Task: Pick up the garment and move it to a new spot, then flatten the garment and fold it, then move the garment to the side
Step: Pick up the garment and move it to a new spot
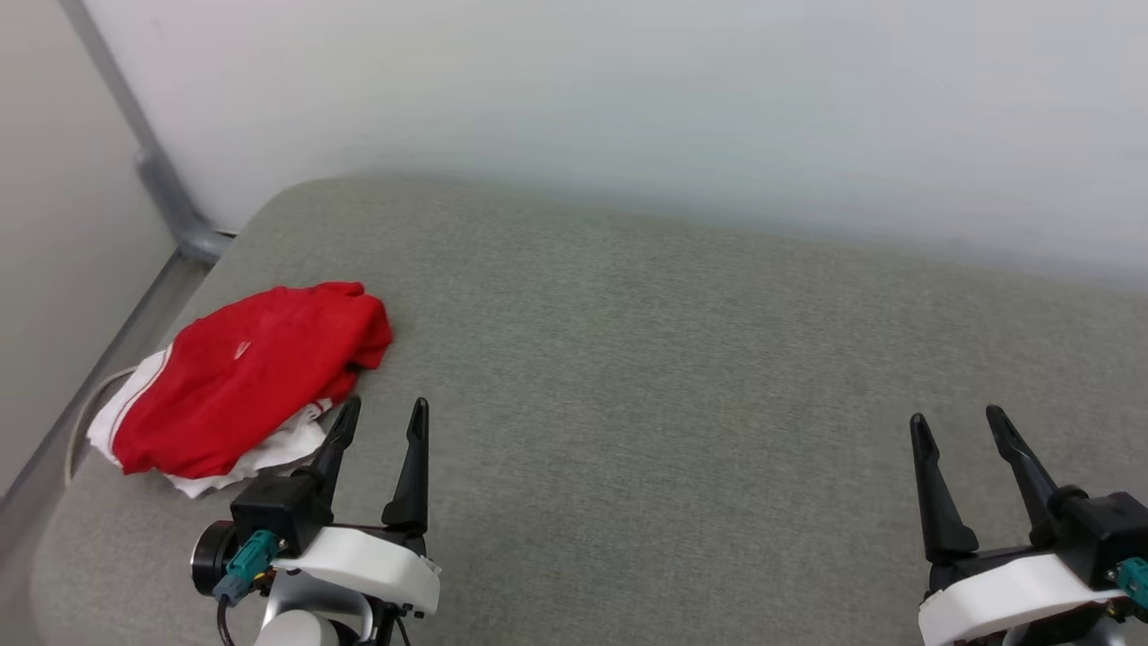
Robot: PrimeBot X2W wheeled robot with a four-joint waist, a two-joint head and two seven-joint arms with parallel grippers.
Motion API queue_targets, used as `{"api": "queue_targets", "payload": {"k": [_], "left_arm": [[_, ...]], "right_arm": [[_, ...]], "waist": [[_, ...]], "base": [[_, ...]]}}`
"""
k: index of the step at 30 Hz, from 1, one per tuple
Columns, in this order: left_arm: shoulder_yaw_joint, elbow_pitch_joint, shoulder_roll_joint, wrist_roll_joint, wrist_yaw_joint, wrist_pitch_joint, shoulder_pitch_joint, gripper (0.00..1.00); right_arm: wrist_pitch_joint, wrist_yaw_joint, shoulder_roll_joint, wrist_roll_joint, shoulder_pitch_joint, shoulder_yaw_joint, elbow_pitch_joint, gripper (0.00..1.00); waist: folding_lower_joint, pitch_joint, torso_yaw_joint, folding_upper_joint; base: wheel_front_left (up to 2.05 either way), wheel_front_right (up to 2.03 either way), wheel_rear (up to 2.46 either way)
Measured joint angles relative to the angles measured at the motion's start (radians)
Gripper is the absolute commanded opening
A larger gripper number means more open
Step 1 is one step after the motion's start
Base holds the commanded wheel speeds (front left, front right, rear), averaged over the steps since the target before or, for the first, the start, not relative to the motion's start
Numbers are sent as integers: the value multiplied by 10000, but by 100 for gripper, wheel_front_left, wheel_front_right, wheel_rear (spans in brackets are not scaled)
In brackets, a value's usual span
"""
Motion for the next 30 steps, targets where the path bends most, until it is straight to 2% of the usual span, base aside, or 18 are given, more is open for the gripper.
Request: {"api": "queue_targets", "payload": {"k": [18, 22, 30], "left_arm": [[272, 33, 2, -238, 38, 0, -42, 100], [451, -111, 10, -351, 42, 0, -40, 100], [539, -293, 2, -431, 128, 0, -4, 100]], "right_arm": [[-15, 0, 4, 0, -253, 644, -56, 100], [0, 2, 8, -36, -484, 880, -15, 100], [10, 2, 6, -92, -734, 1032, 178, 100]], "waist": [[-1, 124, 2822, 0], [-1, 256, 3067, 0], [-1, 374, 3137, 0]], "base": [[0, 0, 0], [0, 0, 0], [0, 0, 0]]}}
